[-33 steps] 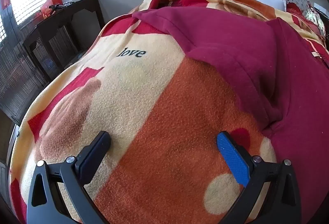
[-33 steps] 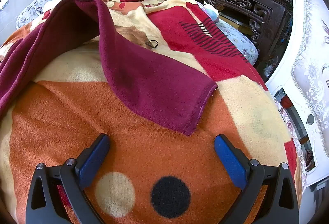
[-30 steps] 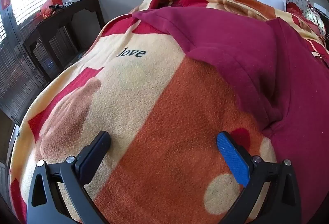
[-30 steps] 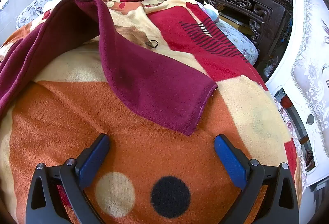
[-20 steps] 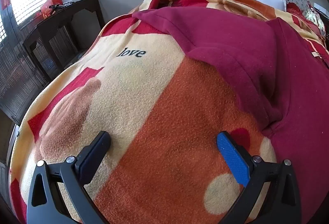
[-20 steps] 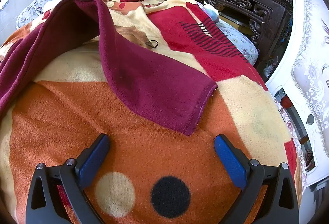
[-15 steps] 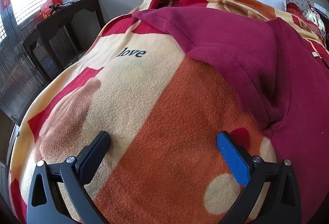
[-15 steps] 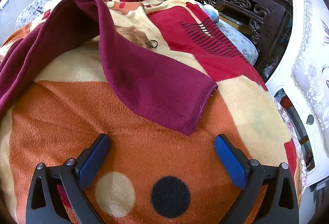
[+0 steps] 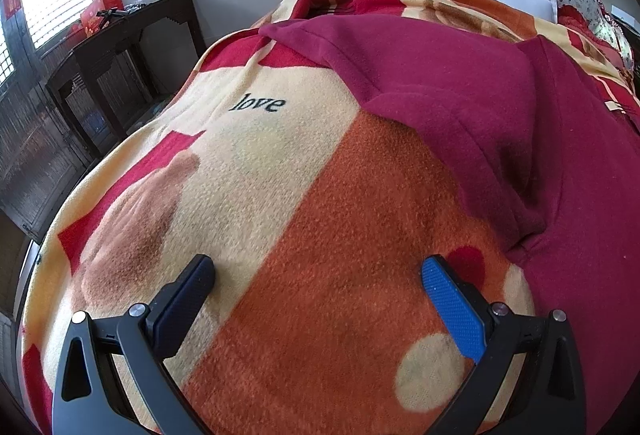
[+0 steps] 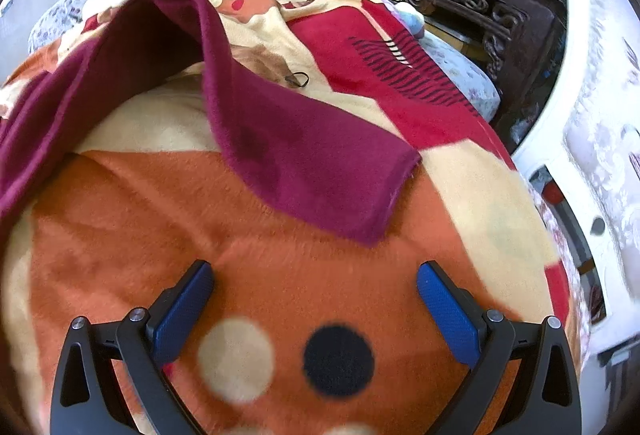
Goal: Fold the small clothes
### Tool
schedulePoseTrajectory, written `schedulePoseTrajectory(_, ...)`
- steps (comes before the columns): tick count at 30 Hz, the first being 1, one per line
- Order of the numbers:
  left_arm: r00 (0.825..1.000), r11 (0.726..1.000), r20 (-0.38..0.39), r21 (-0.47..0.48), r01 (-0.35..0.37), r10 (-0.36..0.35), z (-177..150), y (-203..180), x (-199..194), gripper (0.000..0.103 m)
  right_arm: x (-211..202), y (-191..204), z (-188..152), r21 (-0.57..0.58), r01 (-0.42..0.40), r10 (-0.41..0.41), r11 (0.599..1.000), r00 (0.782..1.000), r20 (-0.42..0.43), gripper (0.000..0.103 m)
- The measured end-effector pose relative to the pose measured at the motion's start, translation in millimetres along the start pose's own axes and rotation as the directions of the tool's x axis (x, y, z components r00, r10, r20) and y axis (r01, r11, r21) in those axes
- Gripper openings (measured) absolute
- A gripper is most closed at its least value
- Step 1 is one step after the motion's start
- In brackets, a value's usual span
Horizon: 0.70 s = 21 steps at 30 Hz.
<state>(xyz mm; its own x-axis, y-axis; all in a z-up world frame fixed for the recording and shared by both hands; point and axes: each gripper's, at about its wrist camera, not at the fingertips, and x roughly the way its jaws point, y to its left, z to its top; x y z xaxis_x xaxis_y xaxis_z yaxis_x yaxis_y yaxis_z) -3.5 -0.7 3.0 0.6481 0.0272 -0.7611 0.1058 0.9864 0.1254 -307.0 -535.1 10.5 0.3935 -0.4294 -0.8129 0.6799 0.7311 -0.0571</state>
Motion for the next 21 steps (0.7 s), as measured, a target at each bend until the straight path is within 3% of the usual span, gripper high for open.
schedulePoseTrajectory(5, 0.999, 0.999, -0.009, -0.005, 0.039, -0.039, -7.1, 0.7, -21.3, 0.103, -55.0, 18.4, -24.5, 0.005, -0.076, 0.075, 0.997, 0.996, 0.043, 0.103)
schedulePoseTrajectory(10, 0.997, 0.998, 0.063, 0.049, 0.043, -0.046, -16.8, -7.0, -69.0, 0.103, -127.9, 48.2, -40.0, -0.02, -0.2, 0.201, 0.98, 0.975, 0.098, 0.103)
schedulePoseTrajectory(14, 0.99, 0.992, 0.081, 0.052, 0.111, -0.115, -23.6, -10.1, -104.3, 0.103, -190.1, 77.6, -47.5, -0.07, -0.335, 0.342, 0.94, 0.928, 0.149, 0.103)
schedulePoseTrajectory(21, 0.978, 0.985, 0.133, 0.085, 0.148, -0.159, -37.2, -17.8, -165.6, 0.103, -261.2, 118.6, -60.1, -0.17, -0.44, 0.466, 0.882, 0.866, 0.179, 0.103)
